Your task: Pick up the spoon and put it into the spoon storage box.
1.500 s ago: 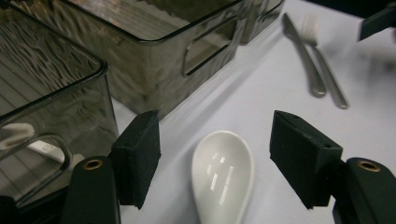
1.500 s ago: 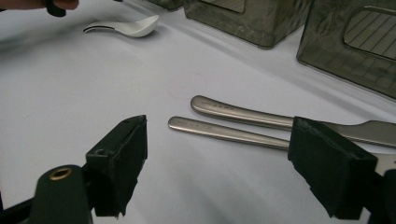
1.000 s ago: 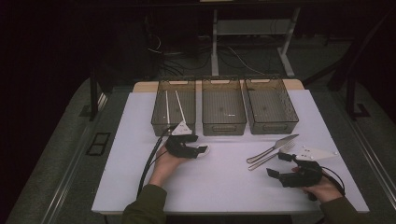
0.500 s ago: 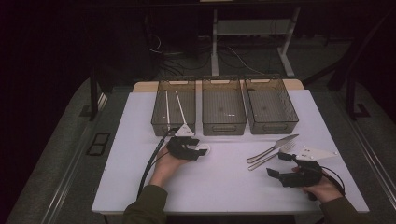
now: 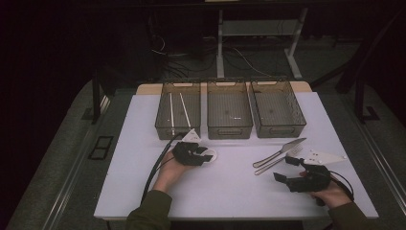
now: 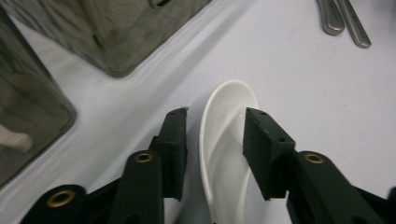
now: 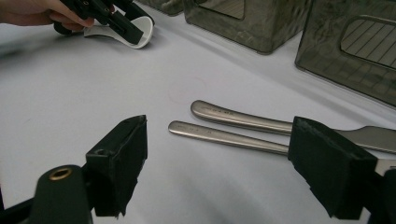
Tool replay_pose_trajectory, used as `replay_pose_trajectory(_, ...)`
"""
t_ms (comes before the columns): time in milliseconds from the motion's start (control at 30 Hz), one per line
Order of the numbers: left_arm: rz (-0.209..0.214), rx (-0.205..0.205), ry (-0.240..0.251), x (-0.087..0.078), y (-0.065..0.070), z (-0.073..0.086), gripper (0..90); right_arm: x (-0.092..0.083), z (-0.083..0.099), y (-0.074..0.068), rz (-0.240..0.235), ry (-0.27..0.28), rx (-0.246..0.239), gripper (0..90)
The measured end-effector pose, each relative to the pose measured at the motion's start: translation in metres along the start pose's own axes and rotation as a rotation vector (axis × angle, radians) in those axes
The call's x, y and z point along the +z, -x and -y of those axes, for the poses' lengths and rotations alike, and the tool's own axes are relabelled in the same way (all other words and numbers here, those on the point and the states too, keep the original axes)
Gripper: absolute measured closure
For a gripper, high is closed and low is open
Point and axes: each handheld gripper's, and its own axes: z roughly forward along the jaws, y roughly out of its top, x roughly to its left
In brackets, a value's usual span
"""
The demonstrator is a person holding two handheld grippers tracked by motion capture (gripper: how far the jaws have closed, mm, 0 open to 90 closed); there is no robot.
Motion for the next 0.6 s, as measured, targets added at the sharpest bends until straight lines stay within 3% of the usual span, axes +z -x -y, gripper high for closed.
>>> replay_pose_trajectory(100, 0.010, 0.002, -0.001, 0.000, 0.002, 0.000, 65.7, 0.000, 0.000, 0.000, 0.001, 0.000, 0.000, 20.0)
replay_pose_trajectory(467, -0.016, 0.044, -0.002, -0.007, 0.008, -0.003, 81.2, -0.001, 0.000, 0.000, 0.001, 0.004, 0.000, 19.9)
replay_pose_trajectory(600, -0.034, 0.054, -0.010, -0.008, 0.011, -0.004, 82.5, -0.001, 0.000, 0.000, 0.000, 0.005, 0.000, 20.0)
